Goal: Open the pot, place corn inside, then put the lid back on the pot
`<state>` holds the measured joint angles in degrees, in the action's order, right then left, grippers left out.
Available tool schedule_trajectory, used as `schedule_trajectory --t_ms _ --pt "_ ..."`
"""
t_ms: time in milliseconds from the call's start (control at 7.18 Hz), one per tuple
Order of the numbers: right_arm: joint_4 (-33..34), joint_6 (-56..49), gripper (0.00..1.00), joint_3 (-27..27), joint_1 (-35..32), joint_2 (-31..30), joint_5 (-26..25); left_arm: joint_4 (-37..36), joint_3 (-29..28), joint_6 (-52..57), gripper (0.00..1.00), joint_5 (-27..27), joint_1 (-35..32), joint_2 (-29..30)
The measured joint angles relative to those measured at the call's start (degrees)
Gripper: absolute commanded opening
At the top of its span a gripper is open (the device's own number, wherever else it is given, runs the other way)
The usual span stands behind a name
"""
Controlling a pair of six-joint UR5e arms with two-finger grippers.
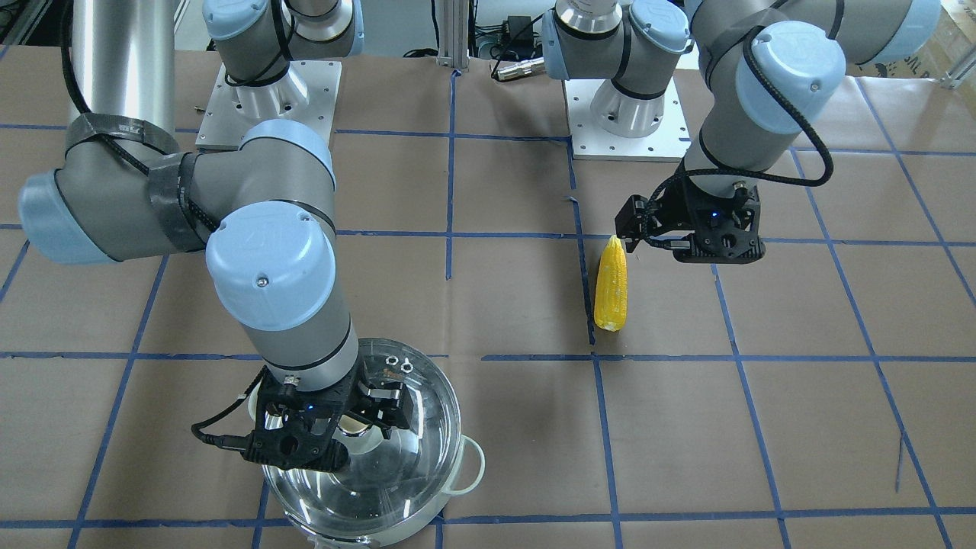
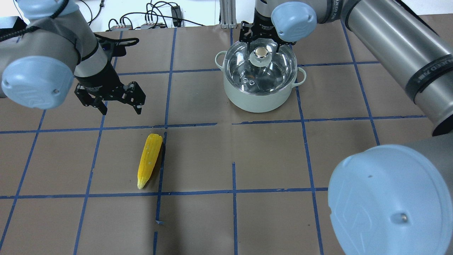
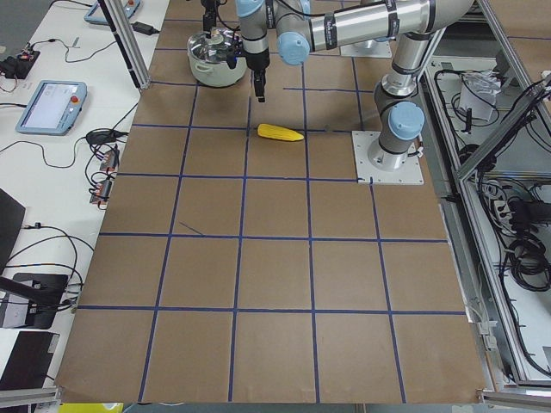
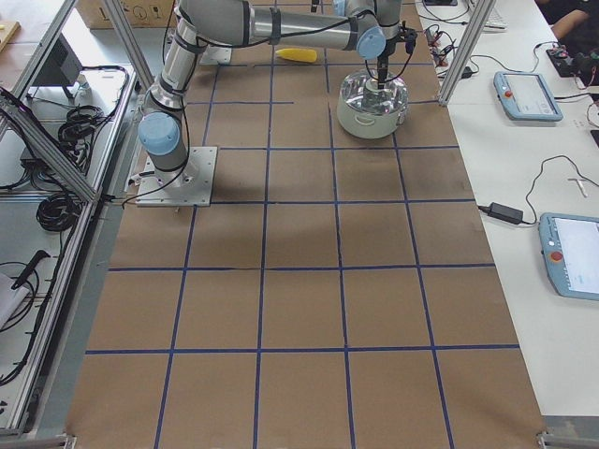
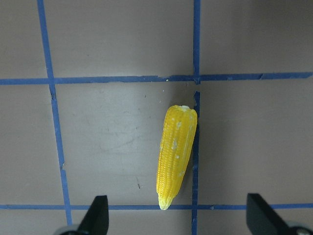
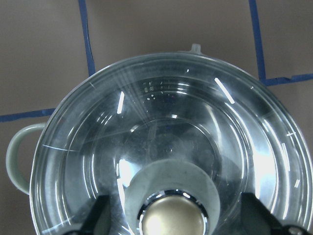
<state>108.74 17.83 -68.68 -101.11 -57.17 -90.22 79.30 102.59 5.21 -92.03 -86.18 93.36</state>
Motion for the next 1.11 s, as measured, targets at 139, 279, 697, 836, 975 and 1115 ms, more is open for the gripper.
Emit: schedule_trajectory --t_ms 139,279,697,836,975,1115 --pt "-0.2 0.0 0.85 -0.4 -0.6 0.0 0.0 -5.0 4.0 1.2 1.00 0.0 0.0 0.2" --pt "-0.3 -0.2 0.82 -0.6 -0.8 0.0 0.0 -10.5 7.5 2.0 1.00 0.0 0.0 0.8" --pt "-0.4 -1.0 0.63 -0.8 -0.5 0.0 0.0 -24.9 17.4 2.5 1.00 0.0 0.1 3.5" --pt "-0.3 -1.1 0.55 -0.8 -0.5 0.0 0.0 -30.3 19.7 2.6 1.00 0.1 -0.1 5.7" --pt "-0.3 -1.1 0.40 -0.8 -0.5 0.0 0.0 -33.2 21.0 2.4 1.00 0.1 -0.6 7.6" --pt "-0.3 -1.2 0.21 -0.8 -0.5 0.0 0.1 -34.3 22.1 2.3 0.95 0.0 -0.8 8.5"
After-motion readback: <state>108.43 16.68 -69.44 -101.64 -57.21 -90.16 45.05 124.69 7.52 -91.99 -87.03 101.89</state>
